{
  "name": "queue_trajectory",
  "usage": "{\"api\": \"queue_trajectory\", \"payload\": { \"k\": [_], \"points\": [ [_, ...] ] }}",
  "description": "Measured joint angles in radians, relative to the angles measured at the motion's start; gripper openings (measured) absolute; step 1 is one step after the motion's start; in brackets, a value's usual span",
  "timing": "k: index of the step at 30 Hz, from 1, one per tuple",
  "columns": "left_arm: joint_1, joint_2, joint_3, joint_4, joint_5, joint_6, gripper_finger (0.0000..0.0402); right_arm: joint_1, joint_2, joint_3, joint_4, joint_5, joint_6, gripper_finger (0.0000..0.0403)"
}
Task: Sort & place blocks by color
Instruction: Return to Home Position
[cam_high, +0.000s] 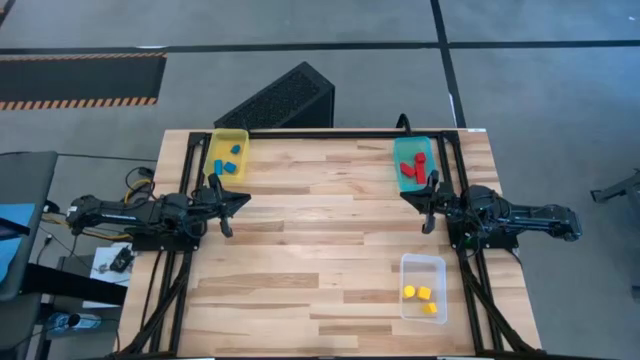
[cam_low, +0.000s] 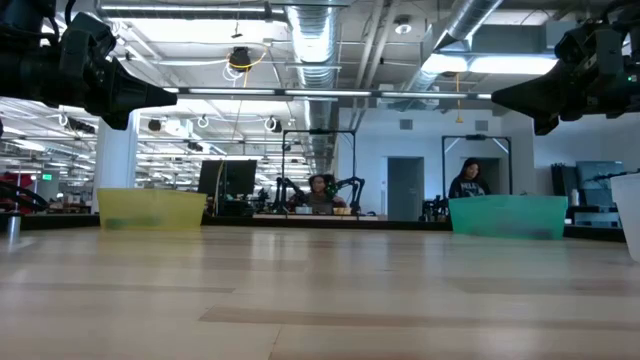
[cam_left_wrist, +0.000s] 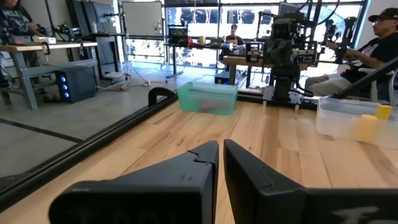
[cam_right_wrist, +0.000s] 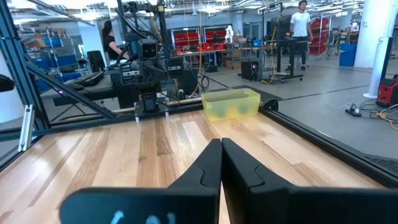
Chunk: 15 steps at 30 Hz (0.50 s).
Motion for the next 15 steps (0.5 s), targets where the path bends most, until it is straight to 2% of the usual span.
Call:
{"api": "queue_trajectory", "payload": {
  "k": [15],
  "points": [
    [0.000,0.000,0.000,0.000,0.000,0.004,0.0013,0.000,0.000,0.000,0.000,0.000,0.000,0.0027]
  ]
}}
